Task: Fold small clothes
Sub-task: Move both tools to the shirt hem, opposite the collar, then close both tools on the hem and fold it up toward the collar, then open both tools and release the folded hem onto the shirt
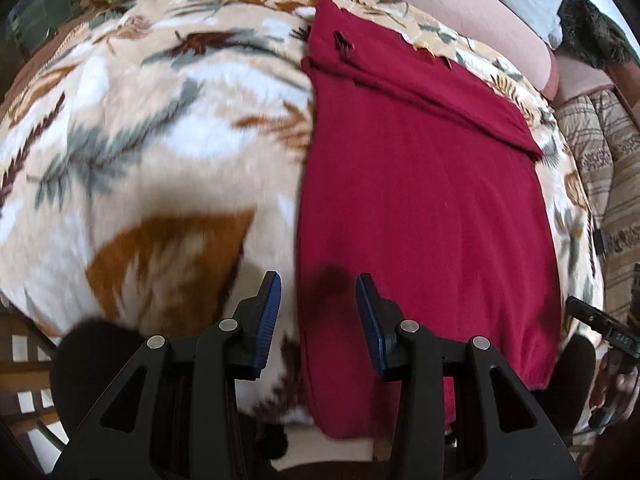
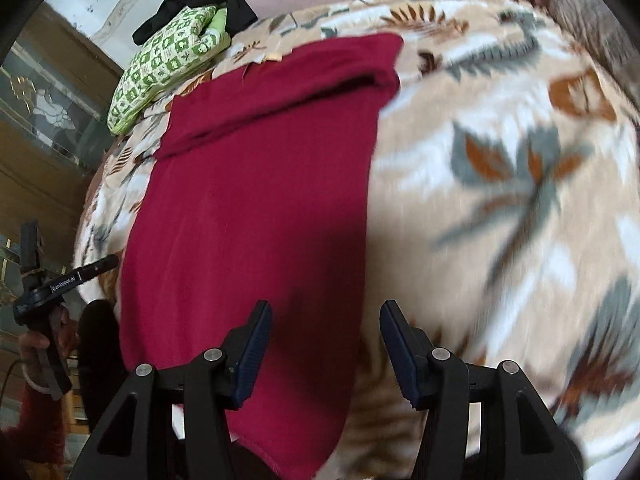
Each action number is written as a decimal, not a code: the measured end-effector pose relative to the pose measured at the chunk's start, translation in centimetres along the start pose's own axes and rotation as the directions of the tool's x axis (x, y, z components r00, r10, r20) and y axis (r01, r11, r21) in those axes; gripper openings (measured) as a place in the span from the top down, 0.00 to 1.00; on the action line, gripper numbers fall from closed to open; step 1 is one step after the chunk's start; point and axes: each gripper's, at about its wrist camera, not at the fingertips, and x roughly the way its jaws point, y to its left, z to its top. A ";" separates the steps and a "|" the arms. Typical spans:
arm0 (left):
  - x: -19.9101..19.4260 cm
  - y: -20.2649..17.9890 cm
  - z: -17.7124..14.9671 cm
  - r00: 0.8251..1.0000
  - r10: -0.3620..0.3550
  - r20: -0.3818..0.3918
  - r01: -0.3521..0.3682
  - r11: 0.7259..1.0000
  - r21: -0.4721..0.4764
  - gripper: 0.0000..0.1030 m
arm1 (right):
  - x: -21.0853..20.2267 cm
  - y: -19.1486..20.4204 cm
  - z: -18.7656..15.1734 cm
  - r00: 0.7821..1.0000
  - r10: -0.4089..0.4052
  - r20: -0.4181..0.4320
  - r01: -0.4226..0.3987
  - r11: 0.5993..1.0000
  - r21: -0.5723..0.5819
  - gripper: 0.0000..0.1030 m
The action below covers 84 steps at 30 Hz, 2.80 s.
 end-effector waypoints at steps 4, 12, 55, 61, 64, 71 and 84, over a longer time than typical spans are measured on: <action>0.6 0.1 -1.8 0.998 -0.023 -0.051 0.023 1.000 0.003 0.63 | 0.1 -0.4 -2.2 0.999 0.017 -0.032 -0.016 0.999 0.033 0.47; 2.2 1.0 -3.4 0.990 -0.111 -0.088 0.105 0.992 -0.071 0.52 | 1.4 -0.4 -4.9 0.992 0.070 -0.106 -0.062 0.995 0.077 0.46; -1.6 -1.6 10.7 0.978 -0.170 0.117 0.161 0.984 0.081 0.94 | -3.2 3.0 10.3 0.908 0.286 0.305 -0.286 0.957 -0.043 0.92; 0.1 -2.6 17.1 0.973 -0.151 0.172 0.142 0.988 0.066 0.94 | -2.2 1.1 16.0 0.904 0.245 0.350 -0.259 0.966 -0.009 0.92; 1.4 -2.4 20.1 0.972 -0.144 0.188 0.139 0.989 0.041 0.94 | -1.1 0.1 19.1 0.907 0.221 0.358 -0.241 0.970 0.013 0.92; 5.8 -2.1 25.5 0.978 -0.104 0.180 0.106 0.994 -0.001 0.94 | 2.7 -1.8 25.2 0.918 0.183 0.353 -0.218 0.974 0.063 0.92; 5.9 1.5 29.7 0.966 -0.090 0.243 0.123 0.985 -0.122 0.80 | 6.2 -5.8 29.7 0.930 0.098 0.355 -0.191 0.952 0.238 0.66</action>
